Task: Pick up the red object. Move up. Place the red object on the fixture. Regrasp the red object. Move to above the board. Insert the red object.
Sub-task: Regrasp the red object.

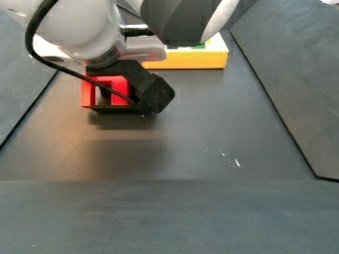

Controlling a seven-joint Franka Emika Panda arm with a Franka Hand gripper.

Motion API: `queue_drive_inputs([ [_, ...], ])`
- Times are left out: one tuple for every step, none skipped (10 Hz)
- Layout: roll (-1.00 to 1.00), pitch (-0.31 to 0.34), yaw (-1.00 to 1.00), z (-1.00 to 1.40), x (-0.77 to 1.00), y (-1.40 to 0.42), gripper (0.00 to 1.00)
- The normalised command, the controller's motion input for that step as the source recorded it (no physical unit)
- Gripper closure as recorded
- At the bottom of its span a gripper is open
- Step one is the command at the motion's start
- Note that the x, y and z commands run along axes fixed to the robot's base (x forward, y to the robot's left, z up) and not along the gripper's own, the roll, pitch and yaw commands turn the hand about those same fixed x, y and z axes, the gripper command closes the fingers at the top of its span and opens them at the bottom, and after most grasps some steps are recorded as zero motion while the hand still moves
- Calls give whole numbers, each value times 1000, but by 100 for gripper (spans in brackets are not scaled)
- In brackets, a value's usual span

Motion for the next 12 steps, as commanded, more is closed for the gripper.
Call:
queue_drive_inputs([
  [583, 0, 0, 223, 0, 0, 0],
  [771, 0, 0, 371, 0, -37, 0],
  [803, 0, 0, 331, 0, -31, 0],
  [809, 0, 0, 306, 0, -6, 0],
  [900, 0, 17, 257, 0, -20, 0],
  [983, 0, 49, 237, 0, -29, 0],
  [1000, 0, 97, 217, 0, -40, 0],
  [1000, 0, 97, 231, 0, -40, 0],
  [1000, 0, 106, 223, 0, -34, 0],
  [1000, 0, 89, 191, 0, -54, 0],
  [1000, 0, 126, 66, -3, -129, 0],
  [1000, 0, 154, 83, -43, -143, 0],
])
